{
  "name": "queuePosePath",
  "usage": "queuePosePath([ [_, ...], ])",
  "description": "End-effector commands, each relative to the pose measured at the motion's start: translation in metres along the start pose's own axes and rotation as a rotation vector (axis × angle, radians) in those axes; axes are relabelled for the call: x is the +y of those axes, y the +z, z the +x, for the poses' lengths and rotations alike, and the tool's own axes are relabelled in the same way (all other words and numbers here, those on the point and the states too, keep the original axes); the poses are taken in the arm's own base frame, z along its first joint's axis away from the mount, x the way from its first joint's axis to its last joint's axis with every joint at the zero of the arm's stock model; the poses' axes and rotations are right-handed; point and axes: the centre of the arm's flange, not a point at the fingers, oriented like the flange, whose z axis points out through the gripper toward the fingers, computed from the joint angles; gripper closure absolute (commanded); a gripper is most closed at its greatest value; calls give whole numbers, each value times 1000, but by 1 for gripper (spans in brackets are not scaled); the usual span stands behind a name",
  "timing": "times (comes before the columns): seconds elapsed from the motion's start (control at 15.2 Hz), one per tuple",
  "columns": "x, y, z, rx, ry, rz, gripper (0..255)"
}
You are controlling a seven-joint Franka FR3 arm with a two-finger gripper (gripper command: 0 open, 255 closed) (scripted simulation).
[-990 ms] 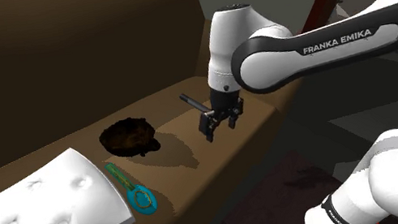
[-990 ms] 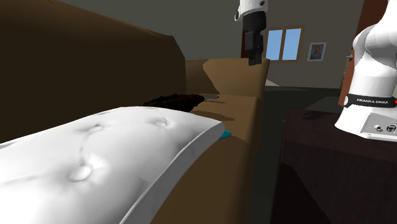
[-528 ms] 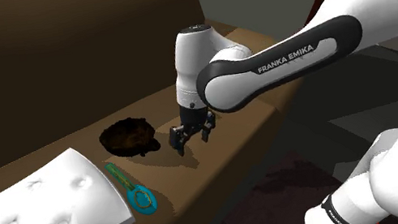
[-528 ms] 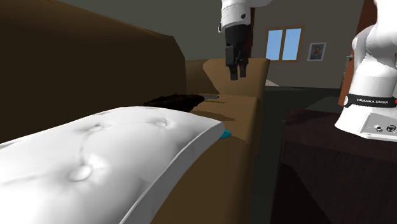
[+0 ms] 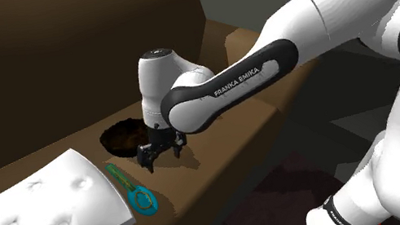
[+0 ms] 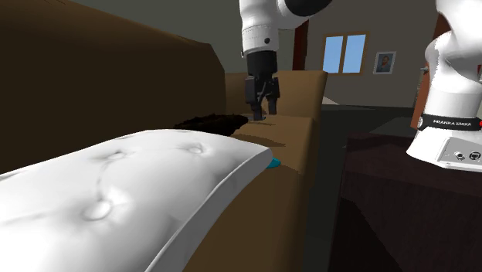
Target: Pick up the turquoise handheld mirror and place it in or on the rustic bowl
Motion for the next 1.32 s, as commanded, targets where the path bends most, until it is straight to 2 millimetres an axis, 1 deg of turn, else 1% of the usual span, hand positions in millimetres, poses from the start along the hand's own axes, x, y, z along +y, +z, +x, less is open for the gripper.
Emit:
queuePosePath([
  [0.0, -22, 12, 11, 0, 0, 7, 0],
  [0.4, -82, 47, 43, 0, -4, 27, 0],
  [0.46, -89, 51, 47, 0, -4, 29, 0],
  [0.92, -90, 88, 47, 0, -4, 29, 0],
  [0.99, -90, 91, 47, 0, -4, 29, 0],
  [1.25, -90, 91, 47, 0, -4, 29, 0],
])
